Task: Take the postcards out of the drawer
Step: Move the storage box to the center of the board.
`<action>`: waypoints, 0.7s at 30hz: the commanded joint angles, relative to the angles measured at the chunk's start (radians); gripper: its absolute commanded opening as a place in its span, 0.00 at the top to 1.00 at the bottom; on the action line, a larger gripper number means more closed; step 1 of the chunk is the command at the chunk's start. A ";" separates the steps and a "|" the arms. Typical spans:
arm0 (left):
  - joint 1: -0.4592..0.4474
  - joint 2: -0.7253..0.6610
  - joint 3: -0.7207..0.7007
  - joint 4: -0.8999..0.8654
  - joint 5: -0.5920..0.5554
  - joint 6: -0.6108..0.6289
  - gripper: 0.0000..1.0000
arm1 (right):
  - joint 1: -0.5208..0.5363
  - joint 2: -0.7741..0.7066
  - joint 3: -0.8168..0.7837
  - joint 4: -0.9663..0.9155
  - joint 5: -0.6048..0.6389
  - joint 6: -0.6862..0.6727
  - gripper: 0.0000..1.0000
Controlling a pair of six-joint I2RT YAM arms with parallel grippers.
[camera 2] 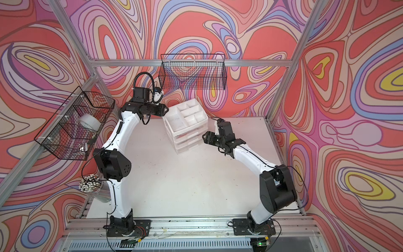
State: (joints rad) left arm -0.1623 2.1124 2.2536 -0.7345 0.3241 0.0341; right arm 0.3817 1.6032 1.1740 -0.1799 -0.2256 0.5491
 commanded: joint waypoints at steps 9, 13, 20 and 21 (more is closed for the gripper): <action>-0.006 0.021 0.006 -0.101 -0.038 0.032 0.67 | 0.014 0.042 0.042 0.011 -0.012 0.008 0.31; -0.007 -0.022 -0.054 -0.101 -0.036 0.019 0.75 | 0.015 0.051 0.045 0.016 -0.014 0.011 0.31; -0.006 -0.091 -0.163 -0.098 -0.026 0.010 0.80 | 0.014 0.063 0.051 0.028 -0.023 0.013 0.31; -0.008 -0.099 -0.178 -0.104 -0.023 0.009 0.81 | 0.016 0.062 0.050 0.027 -0.022 0.012 0.31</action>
State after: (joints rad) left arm -0.1638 2.0209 2.1334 -0.7193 0.3061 0.0483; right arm 0.3889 1.6535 1.1973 -0.1703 -0.2401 0.5598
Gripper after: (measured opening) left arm 0.201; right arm 0.692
